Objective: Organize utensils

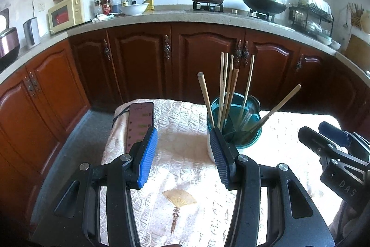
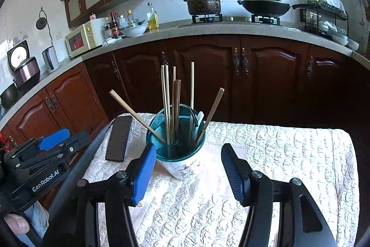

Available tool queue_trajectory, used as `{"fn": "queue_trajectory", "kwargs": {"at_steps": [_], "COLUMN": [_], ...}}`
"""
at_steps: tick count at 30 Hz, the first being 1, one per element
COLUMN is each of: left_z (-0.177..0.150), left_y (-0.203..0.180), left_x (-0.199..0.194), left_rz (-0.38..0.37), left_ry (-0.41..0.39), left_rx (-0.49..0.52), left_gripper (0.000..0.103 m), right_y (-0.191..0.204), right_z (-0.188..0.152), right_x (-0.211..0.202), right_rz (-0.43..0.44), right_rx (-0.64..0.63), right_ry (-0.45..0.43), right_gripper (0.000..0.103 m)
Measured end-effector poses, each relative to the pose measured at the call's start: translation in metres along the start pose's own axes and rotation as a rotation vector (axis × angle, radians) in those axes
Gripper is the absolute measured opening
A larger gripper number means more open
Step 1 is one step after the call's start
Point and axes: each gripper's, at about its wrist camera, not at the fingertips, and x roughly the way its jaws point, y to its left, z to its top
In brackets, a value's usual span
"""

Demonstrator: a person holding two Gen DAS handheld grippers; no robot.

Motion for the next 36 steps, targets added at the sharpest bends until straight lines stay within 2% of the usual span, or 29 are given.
{"fn": "queue_trajectory", "kwargs": {"at_steps": [36], "left_z": [-0.002], "left_y": [-0.011], "left_x": [-0.004], "left_rz": [-0.004], "left_ry": [-0.007], "left_rx": [0.035], "left_gripper": [0.047], "right_y": [-0.002], "right_z": [0.003], "right_x": [-0.001], "right_rz": [-0.02], "right_rx": [-0.015], "right_ry": [0.002], "right_gripper": [0.058]}}
